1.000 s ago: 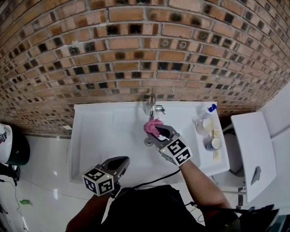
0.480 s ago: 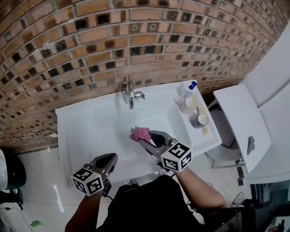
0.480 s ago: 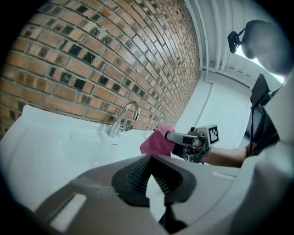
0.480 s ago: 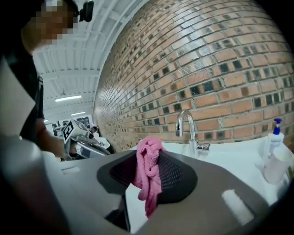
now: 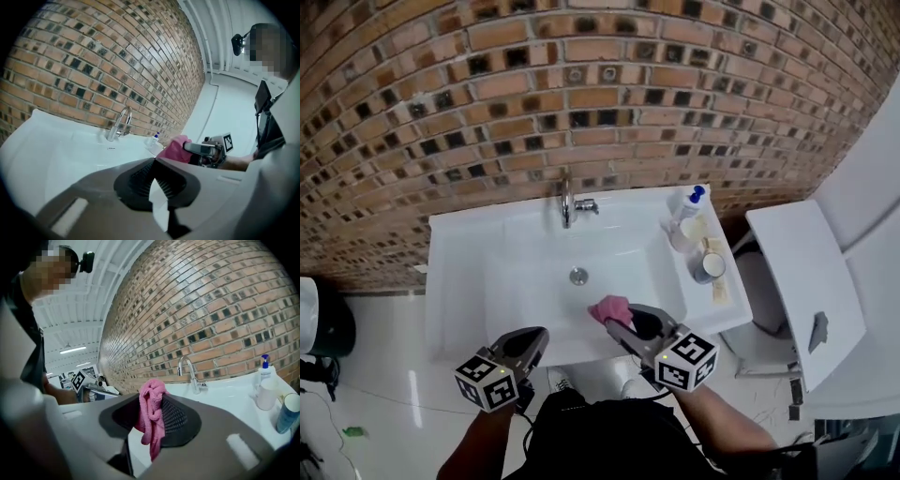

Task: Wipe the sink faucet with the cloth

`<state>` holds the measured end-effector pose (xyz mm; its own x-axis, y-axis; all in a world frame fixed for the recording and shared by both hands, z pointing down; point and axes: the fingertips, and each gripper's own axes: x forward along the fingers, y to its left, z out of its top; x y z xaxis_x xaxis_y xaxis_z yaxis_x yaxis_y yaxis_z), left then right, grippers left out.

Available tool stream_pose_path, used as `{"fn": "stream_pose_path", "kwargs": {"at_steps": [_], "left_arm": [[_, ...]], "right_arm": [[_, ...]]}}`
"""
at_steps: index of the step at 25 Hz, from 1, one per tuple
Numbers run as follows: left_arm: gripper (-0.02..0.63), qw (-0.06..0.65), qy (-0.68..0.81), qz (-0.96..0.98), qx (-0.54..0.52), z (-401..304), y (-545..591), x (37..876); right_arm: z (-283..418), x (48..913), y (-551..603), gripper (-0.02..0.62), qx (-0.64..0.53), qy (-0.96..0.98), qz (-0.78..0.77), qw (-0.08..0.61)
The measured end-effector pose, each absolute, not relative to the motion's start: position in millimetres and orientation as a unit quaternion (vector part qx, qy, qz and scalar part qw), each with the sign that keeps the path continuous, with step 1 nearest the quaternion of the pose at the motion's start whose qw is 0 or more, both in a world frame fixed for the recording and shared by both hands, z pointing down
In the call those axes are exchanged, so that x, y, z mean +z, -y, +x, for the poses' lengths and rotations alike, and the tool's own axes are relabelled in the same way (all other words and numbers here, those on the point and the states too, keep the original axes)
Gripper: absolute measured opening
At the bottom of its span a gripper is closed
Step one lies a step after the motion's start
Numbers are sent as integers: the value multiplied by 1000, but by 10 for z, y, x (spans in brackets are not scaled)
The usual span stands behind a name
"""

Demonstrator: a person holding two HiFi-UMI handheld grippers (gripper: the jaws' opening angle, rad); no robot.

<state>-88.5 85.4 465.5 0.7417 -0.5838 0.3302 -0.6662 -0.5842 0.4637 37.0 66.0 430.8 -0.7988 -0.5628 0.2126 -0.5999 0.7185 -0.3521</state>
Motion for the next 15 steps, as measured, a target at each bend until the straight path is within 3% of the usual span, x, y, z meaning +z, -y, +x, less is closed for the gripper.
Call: {"fn": "stream_pose_path", "kwargs": {"at_steps": [7,15], "left_arm": [[6,303,411,858,52,-635,-1219,4770],[6,301,421,853,64,-694,-1383,4835]], "right_arm": [[769,4312,-921,124,211,936,277,51],[756,4309,-1142,124,223,938,263,39]]}}
